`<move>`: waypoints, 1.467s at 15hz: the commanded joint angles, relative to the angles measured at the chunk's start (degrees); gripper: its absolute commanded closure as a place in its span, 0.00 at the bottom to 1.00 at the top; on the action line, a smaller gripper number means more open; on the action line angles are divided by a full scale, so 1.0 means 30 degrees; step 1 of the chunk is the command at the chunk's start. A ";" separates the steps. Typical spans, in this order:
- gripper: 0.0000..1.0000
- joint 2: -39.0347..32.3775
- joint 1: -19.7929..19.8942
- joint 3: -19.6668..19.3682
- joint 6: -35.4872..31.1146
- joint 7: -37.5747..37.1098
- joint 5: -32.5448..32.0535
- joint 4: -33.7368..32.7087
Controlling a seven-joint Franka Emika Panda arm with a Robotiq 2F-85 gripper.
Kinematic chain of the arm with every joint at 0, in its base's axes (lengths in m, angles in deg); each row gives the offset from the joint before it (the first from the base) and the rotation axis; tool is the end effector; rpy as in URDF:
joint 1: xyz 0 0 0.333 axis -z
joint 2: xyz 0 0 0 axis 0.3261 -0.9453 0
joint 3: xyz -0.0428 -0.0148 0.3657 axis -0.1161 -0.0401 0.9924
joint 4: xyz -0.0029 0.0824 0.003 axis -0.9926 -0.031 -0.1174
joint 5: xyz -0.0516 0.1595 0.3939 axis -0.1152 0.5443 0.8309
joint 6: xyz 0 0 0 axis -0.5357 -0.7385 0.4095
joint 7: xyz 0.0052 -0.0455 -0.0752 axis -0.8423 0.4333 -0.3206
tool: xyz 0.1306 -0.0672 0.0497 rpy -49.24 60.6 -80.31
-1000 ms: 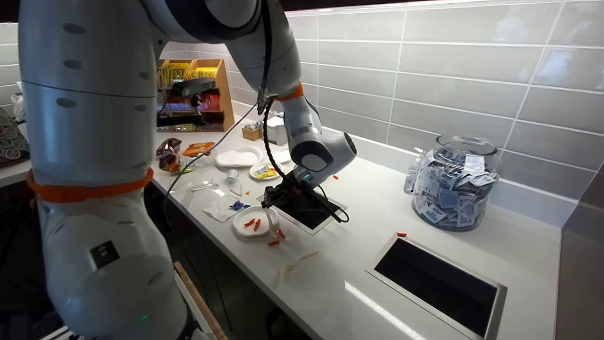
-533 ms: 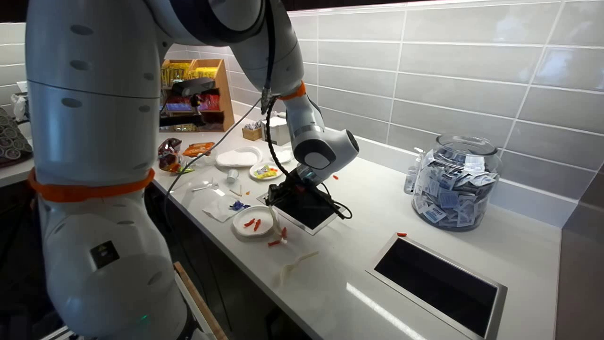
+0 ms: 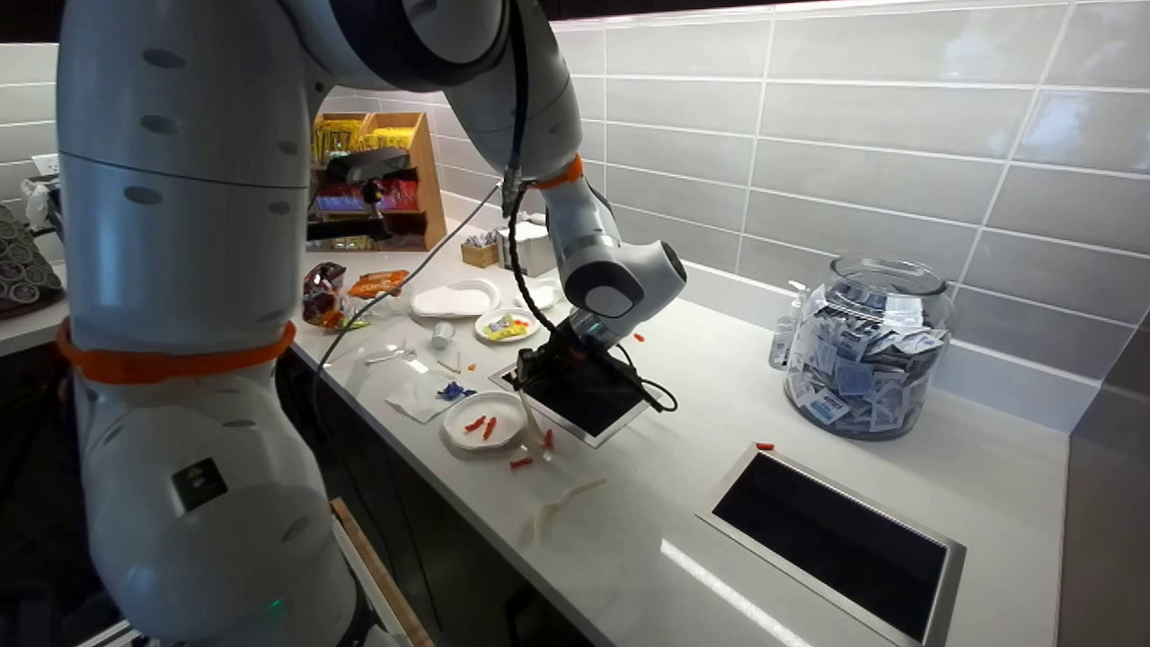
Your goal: Use the spoon to push the corn snacks into the hole on the table
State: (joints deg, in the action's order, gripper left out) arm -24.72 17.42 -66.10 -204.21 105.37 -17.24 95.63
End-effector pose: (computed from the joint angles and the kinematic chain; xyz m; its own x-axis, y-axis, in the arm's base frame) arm 0.4835 0.1391 0.1817 0.2783 0.8210 0.4984 0.8757 -0.0037 -0.4828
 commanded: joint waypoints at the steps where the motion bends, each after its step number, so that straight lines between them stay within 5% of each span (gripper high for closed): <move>1: 0.97 0.0399 -0.0072 -0.0060 0.0348 -0.1151 -0.1134 0.0321; 11: 0.97 -0.0285 0.0277 0.0076 0.0563 -0.1018 -0.2591 -0.0326; 22: 0.97 -0.1229 0.0672 0.0309 0.1309 -0.0647 -0.1488 -0.1640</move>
State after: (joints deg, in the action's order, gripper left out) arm -26.55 18.34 -65.77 -201.60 102.61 -22.94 92.63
